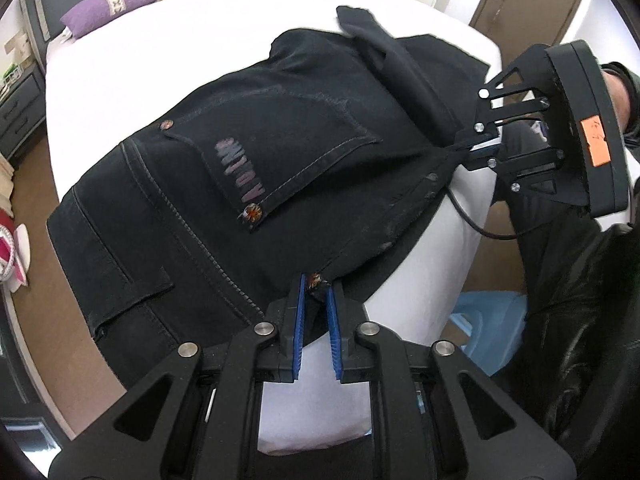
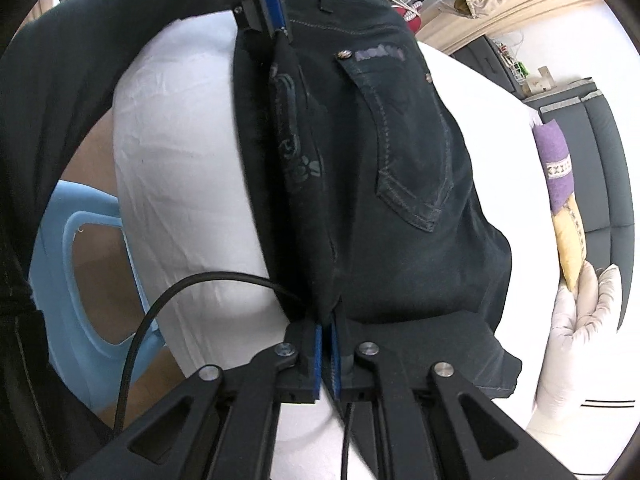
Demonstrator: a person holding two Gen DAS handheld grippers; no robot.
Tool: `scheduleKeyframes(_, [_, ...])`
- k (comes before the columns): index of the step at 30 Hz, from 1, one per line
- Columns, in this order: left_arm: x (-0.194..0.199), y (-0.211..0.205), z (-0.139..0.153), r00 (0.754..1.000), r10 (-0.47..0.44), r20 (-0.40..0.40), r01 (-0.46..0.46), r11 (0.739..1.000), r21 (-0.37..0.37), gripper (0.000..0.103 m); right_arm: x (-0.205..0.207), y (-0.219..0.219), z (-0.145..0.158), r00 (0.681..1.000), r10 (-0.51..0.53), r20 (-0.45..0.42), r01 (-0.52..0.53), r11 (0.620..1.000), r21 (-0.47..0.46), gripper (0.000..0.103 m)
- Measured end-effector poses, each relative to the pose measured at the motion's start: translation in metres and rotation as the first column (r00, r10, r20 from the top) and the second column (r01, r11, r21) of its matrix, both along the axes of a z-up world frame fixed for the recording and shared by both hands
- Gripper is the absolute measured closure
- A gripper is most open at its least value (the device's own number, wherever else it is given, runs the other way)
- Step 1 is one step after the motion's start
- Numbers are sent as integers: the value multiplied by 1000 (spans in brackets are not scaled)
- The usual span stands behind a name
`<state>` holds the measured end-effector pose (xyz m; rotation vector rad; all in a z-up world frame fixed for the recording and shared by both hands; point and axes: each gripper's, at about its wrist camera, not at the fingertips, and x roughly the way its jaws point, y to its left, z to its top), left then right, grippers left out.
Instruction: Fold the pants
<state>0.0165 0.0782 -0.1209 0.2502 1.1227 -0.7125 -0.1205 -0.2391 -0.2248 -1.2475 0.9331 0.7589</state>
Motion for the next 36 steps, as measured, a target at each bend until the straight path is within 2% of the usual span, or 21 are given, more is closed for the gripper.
scheduleKeyframes(3, [3,10,-2,999,30,-22,-31,999,-26,89,-1,2,-4,1000,-12,17,12,1000,-7,96])
scheduleKeyframes(9, [-5,19,17,999,-9,-41,9,1000,10,82,0,3,-3,999,-47,21,47,999,3,96])
scheduleKeyframes(12, [-2,28,28,999,31,-21,-31,999,20,82,1,4,-4,998,-62,26,62,998,5,96])
scheduleKeyframes(17, [5,11,45,998,58,5,-57,993,-101,81,2,4,-5,995,-90,32,89,996,15,96])
scheduleKeyframes(21, [31,-27,35,993,115,10,-112,981,-158,81,4,4,-4,992,-123,41,122,992,29,95])
scheduleKeyframes(23, [48,-47,19,990,137,-29,-140,974,-177,81,4,2,-2,988,-147,44,145,988,48,94])
scheduleKeyframes(25, [59,-63,-5,983,170,-66,-176,979,-106,81,6,-4,2,980,-192,47,188,979,80,83])
scheduleKeyframes(26, [63,-69,-17,979,185,-81,-192,978,-81,81,6,-8,6,975,-219,37,214,972,100,57])
scheduleKeyframes(27, [64,-71,-19,978,197,-70,-203,975,-91,81,5,-15,12,968,-250,10,247,960,134,32])
scheduleKeyframes(28, [64,-70,-19,976,207,-67,-213,972,-101,82,3,-21,17,962,-271,-2,268,950,159,26])
scheduleKeyframes(30, [66,-67,-19,972,220,-84,-229,966,-120,82,-5,-43,30,944,-324,-59,328,917,228,26])
scheduleKeyframes(32, [68,-64,-20,969,225,-101,-237,962,-137,82,-4,-68,41,907,-386,-171,420,861,287,27])
scheduleKeyframes(35, [70,-65,-23,966,231,-119,-247,958,-145,82,15,-126,68,786,-482,-387,615,667,419,33])
scheduleKeyframes(36, [70,-62,-22,965,233,-120,-250,957,-145,82,31,-152,77,719,-519,-463,695,556,456,33])
